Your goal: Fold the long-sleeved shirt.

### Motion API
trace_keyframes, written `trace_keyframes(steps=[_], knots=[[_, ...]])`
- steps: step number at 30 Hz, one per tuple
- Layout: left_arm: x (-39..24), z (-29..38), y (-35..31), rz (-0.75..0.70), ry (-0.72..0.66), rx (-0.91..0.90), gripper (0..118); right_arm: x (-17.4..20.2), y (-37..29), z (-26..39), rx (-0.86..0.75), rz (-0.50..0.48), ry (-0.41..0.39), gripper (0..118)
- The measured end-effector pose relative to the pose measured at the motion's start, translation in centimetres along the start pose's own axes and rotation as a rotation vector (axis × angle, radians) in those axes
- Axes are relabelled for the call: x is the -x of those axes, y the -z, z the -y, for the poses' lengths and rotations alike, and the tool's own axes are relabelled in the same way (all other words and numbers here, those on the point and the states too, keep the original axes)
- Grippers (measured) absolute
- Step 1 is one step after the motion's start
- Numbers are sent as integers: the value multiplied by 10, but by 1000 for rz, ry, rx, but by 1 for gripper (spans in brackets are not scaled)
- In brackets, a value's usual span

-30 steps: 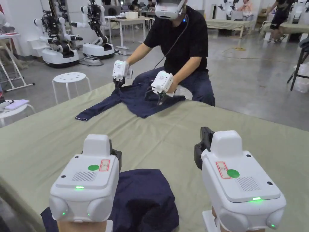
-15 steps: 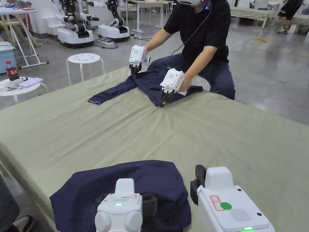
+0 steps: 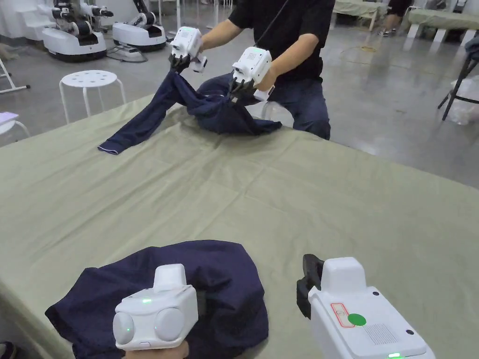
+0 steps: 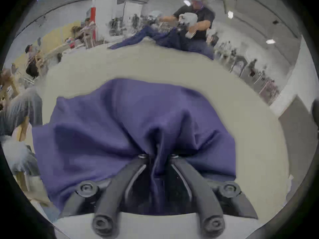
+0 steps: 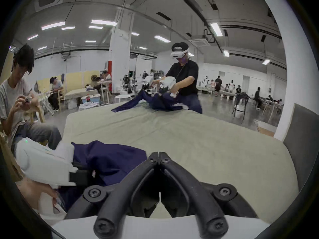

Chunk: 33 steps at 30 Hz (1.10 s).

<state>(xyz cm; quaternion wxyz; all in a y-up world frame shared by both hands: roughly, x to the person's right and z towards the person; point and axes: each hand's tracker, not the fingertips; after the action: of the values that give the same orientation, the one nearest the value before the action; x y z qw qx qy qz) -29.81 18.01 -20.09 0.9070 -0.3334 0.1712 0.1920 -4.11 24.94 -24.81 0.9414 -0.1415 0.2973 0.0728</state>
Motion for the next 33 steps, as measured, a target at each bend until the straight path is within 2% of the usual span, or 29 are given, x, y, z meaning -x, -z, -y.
trace_keyframes(steps=[2, 6, 11, 15, 21, 23, 25, 27, 29, 31, 32, 33], knots=[[-18, -20, -24, 60, -16, -84, 18, -20, -20, -6, -31, 50, 13, 0], [-73, -55, -76, 184, 48, -230, 18, -66, -70, -19, -98, 152, 31, 0], [-157, -78, -122, 360, 112, -309, 18, -123, -140, -32, -169, 290, 71, 0], [-235, -58, -138, 485, 227, -300, 18, -162, -190, -36, -202, 406, 91, 0], [-359, 9, -114, 633, 381, -170, 18, -206, -243, -23, -203, 570, 87, 0], [-395, 45, -93, 649, 404, -72, 18, -220, -257, -14, -181, 607, 108, 0], [-424, 83, -70, 651, 483, 18, 18, -232, -267, -4, -163, 656, 122, 0], [-443, 116, -46, 664, 565, 118, 18, -240, -273, 5, -145, 680, 133, 0], [-452, 141, -24, 621, 564, 208, 18, -247, -278, 15, -121, 689, 153, 0], [-455, 154, -15, 581, 591, 250, 18, -246, -282, 22, -106, 701, 141, 0], [-454, 154, -16, 592, 577, 246, 20, -247, -283, 25, -98, 705, 138, 0], [-451, 150, -20, 595, 581, 233, 31, -249, -284, 27, -95, 704, 135, 0]])
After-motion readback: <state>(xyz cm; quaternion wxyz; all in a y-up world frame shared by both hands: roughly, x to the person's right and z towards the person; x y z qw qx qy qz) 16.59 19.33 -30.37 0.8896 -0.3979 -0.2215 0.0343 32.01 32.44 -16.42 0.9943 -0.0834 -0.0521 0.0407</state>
